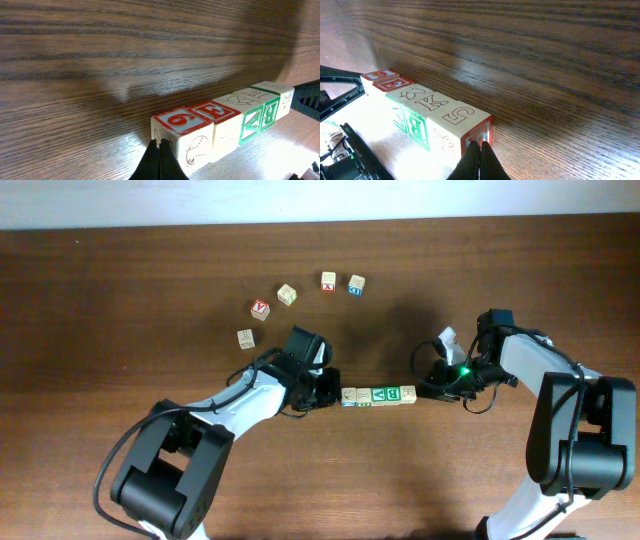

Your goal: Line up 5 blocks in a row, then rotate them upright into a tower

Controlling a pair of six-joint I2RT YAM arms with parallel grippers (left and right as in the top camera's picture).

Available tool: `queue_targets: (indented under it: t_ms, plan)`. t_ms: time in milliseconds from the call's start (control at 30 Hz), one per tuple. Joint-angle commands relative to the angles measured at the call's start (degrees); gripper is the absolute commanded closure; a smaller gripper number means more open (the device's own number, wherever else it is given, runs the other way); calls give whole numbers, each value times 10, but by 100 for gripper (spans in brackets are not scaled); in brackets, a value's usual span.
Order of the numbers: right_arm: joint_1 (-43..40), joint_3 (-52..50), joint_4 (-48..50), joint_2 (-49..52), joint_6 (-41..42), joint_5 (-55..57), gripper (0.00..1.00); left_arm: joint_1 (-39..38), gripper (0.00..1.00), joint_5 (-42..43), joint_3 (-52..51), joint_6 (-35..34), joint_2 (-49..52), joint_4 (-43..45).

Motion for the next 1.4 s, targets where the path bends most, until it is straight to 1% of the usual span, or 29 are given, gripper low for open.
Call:
queue_targets:
  t_ms: [0,267,400,600,700,867,900,1033,1133,1200,1300,1367]
  plan:
    - [-2,-5,0,3,-8,-12,96,-1,100,-2,4,27,-28,0]
    - [0,-5,-9,3,-8,-15,96,-2,100,-2,4,27,-28,-3]
    - [17,-5,0,3,-8,-44,96,-2,100,-3,4,27,-28,-3]
    - [17,-5,-11,-15,-8,-59,96,-2,100,-4,4,26,-28,-3]
    - [17,-5,-14,-41,-8,-72,96,-2,100,-4,4,26,-28,-3]
    - [19,-5,-18,-44,-8,-89,96,-2,100,-4,4,26,-28,-3]
    - [21,-5,-16,-44,-4,-75,96,-2,100,-4,4,26,-28,-3]
    - [21,-5,-13,-39,55,26,96,-2,100,-2,4,26,-28,-3]
    - [21,-5,-8,-24,55,35,96,-2,100,-2,4,26,-28,-3]
    - [21,-5,-7,-24,71,73,96,-2,100,-2,4,26,-28,-3]
    - [22,-6,-6,-24,70,73,96,-3,100,-4,4,26,-28,-3]
    - [44,-15,11,-24,70,73,96,-5,100,-6,4,26,-28,-3]
